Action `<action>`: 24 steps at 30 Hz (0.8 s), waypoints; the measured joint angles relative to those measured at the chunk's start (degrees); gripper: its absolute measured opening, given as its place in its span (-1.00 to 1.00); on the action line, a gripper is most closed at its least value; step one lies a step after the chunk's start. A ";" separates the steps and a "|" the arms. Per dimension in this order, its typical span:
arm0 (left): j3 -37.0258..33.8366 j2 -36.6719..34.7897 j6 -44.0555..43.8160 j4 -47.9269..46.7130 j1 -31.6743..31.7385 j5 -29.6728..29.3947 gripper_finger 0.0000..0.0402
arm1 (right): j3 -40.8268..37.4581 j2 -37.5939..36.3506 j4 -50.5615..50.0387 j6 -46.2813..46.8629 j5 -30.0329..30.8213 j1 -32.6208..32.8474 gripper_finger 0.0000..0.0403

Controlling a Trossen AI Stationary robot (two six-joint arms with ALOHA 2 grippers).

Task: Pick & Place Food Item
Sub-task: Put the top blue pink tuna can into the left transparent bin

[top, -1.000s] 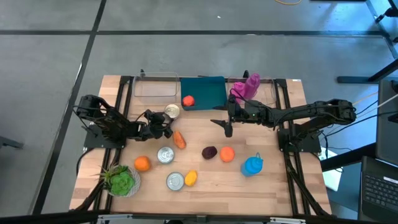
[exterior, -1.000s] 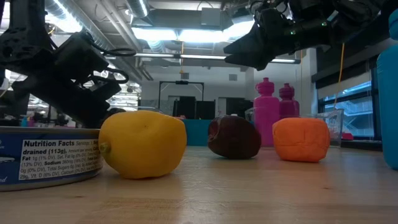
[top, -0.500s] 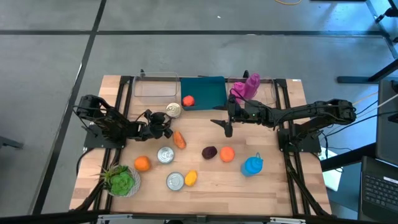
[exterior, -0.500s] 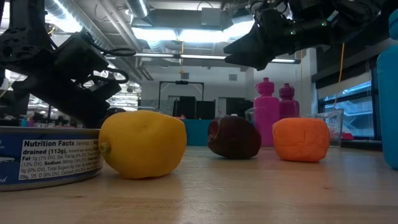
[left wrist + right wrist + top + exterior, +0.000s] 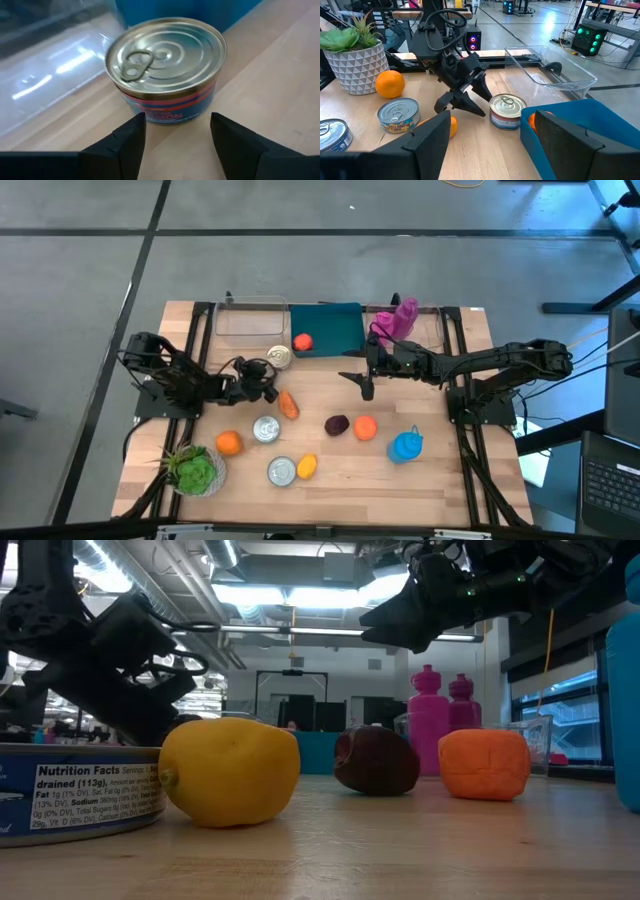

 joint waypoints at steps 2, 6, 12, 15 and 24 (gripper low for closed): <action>0.14 0.00 0.24 -0.01 0.47 1.47 0.17 | 0.00 0.00 0.01 0.00 0.00 0.01 0.43; 0.72 0.00 2.33 -0.02 0.80 2.01 0.35 | 0.00 0.00 0.00 0.00 0.00 0.02 0.43; 1.40 0.00 1.48 0.00 0.80 1.77 0.60 | 0.00 0.00 0.00 0.00 0.00 0.00 0.43; 1.40 0.00 0.28 -0.05 0.76 2.14 0.71 | 0.00 0.00 0.01 0.00 0.00 0.01 0.43; 1.40 0.00 -0.41 -1.36 0.76 2.31 0.89 | 0.00 0.00 0.01 0.00 0.00 0.00 0.43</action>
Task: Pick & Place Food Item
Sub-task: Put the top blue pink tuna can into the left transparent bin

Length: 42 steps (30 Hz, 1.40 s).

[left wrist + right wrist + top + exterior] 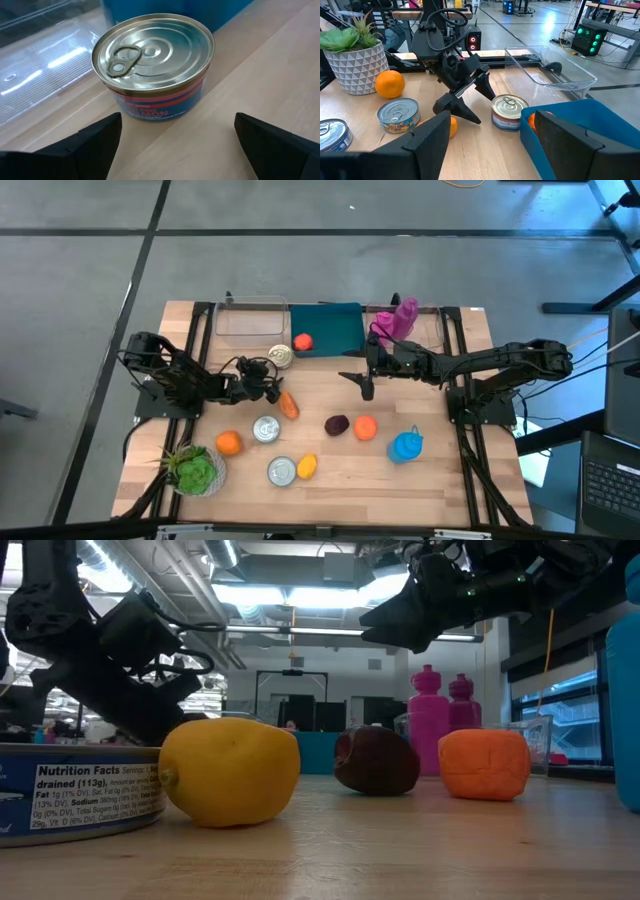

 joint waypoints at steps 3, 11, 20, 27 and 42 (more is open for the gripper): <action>0.00 -0.01 1.29 -0.01 0.00 0.60 0.88 | 0.00 0.00 0.01 0.00 0.00 0.01 0.43; 0.00 -0.04 3.42 0.09 0.00 3.02 0.88 | 0.00 0.00 0.00 0.00 0.00 0.00 0.43; 0.00 -0.04 5.17 0.73 -0.16 5.11 0.89 | 0.00 0.00 -0.01 0.00 0.00 0.00 0.43; 0.00 -0.04 6.80 0.72 -1.33 3.77 0.98 | 0.00 0.00 -0.01 0.00 0.00 0.00 0.43; 0.00 -5.61 7.44 -2.97 -2.49 -4.39 0.99 | 0.00 0.00 -0.07 0.00 0.00 0.00 0.43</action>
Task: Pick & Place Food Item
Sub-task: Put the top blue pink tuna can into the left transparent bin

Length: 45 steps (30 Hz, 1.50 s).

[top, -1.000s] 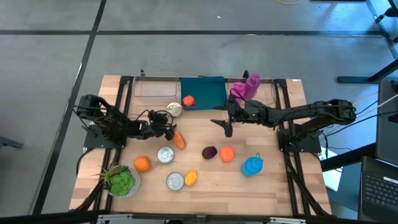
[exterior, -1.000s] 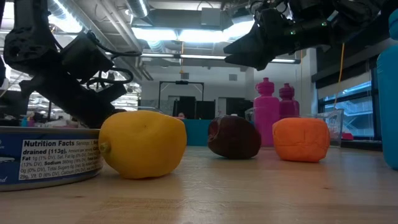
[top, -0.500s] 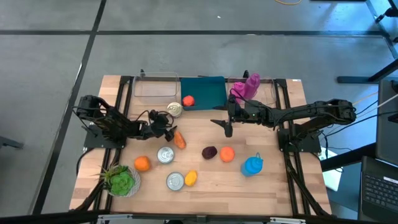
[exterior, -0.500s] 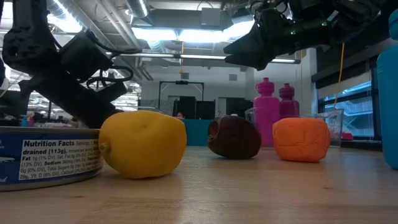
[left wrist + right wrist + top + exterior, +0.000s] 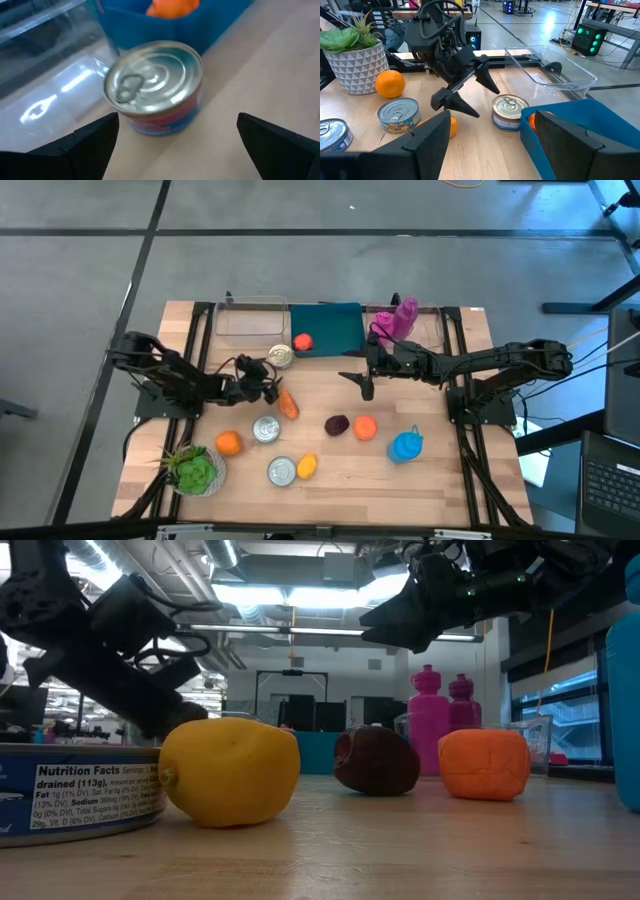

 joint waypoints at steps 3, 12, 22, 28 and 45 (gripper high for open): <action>-0.02 -1.04 -1.05 -0.01 0.00 -0.09 0.99 | 0.00 0.00 -0.02 -0.02 0.00 0.01 0.43; -0.01 -1.30 -1.98 -0.66 0.00 -2.98 0.99 | 0.00 0.00 -0.02 -0.22 0.00 0.01 0.43; -0.01 -1.30 -8.01 -0.67 1.86 -3.90 0.99 | 0.04 6.02 4.18 0.04 -2.59 -0.20 0.43; -0.02 -1.30 -7.76 -0.61 2.84 0.36 0.99 | 0.04 12.47 10.55 0.36 -2.99 -1.84 0.43; -0.07 6.20 -3.70 9.20 8.02 5.62 0.99 | 8.63 21.51 6.54 -1.93 -7.21 -3.35 0.43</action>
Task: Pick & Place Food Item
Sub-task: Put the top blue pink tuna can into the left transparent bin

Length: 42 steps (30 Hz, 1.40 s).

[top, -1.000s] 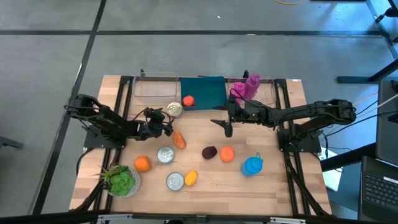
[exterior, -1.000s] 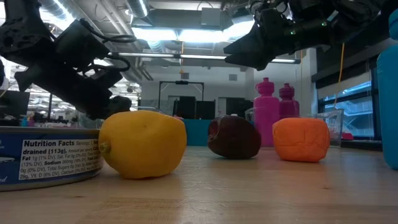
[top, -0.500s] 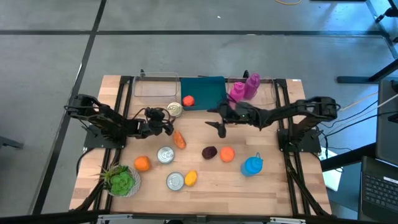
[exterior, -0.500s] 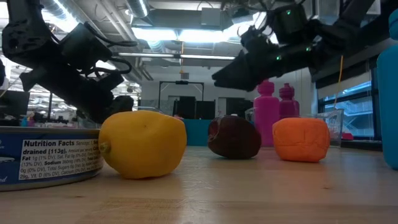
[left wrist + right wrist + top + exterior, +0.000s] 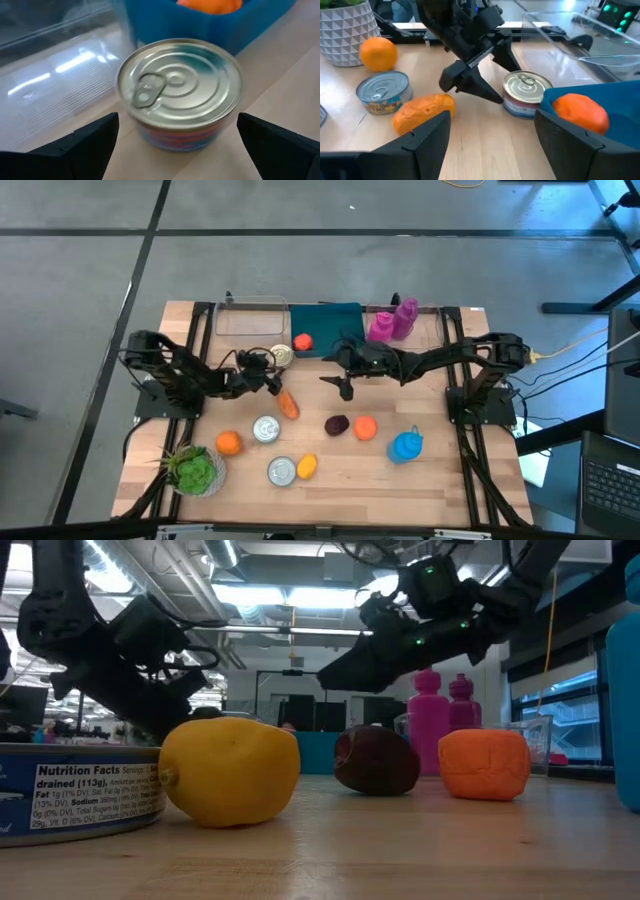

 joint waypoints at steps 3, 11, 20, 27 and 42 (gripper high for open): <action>0.04 2.44 2.14 4.08 0.00 0.00 0.99 | 2.53 1.83 -2.60 -1.04 -0.35 -0.36 0.43; 0.04 7.23 3.10 8.59 -0.09 1.05 0.99 | 11.59 7.92 -11.48 -4.12 -2.30 -0.39 0.43; 0.02 7.43 4.31 8.86 -0.15 1.35 0.99 | 21.50 12.53 -18.50 -8.30 -2.28 -0.45 0.29; -0.07 7.43 5.07 8.92 -0.15 1.41 0.99 | 29.86 17.58 -26.10 -10.53 -2.24 -1.47 -0.27; 0.04 7.43 9.46 13.72 -0.17 1.97 0.99 | 35.87 21.20 -29.23 -7.05 -1.41 -4.03 -0.92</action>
